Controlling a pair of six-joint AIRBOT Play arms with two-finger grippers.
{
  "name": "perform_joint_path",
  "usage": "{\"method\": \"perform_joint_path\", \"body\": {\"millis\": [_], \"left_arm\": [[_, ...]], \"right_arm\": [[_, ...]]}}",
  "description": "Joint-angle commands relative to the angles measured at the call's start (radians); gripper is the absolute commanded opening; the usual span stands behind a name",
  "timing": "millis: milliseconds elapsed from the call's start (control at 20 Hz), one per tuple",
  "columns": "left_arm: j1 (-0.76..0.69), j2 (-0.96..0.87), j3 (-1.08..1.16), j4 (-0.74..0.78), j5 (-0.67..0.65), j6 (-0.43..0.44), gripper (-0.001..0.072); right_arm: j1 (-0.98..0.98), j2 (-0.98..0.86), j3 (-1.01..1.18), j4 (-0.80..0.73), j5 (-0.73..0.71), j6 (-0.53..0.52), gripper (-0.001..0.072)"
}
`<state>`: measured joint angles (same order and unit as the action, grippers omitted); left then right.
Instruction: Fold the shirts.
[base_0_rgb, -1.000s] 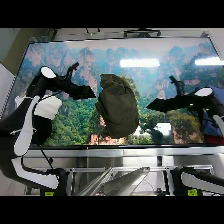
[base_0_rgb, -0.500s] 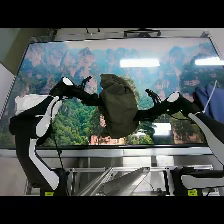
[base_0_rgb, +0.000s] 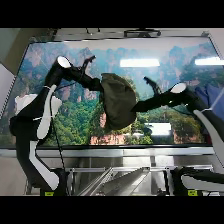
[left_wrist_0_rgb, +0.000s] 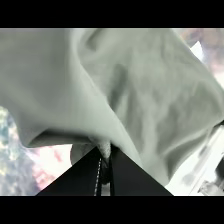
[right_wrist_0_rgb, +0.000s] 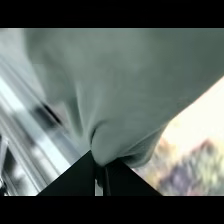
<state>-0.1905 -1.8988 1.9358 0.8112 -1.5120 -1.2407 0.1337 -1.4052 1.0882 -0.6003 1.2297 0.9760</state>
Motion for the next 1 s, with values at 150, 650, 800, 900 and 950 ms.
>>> {"method": "perform_joint_path", "body": {"millis": [150,650,800,900,950], "left_arm": [[0.010,0.419,0.159,0.000,0.019,-0.089,0.0007],[-0.035,0.921,-0.493,0.106,0.234,-0.084,0.0029],[-0.035,0.842,-0.605,0.111,0.336,-0.052,0.0029],[-0.035,0.730,-0.643,0.111,0.365,-0.035,0.0028],[-0.035,0.667,-0.663,0.111,0.380,-0.025,0.0027]], "right_arm": [[-0.148,0.378,0.362,0.011,0.077,0.050,0.0021],[-0.155,0.433,0.294,-0.019,0.143,0.140,0.0022],[-0.142,0.329,0.150,-0.018,0.105,0.137,0.0029],[-0.122,0.233,0.061,-0.014,0.038,0.114,0.0076],[-0.112,0.180,0.026,-0.017,-0.006,0.108,0.0203]]}}
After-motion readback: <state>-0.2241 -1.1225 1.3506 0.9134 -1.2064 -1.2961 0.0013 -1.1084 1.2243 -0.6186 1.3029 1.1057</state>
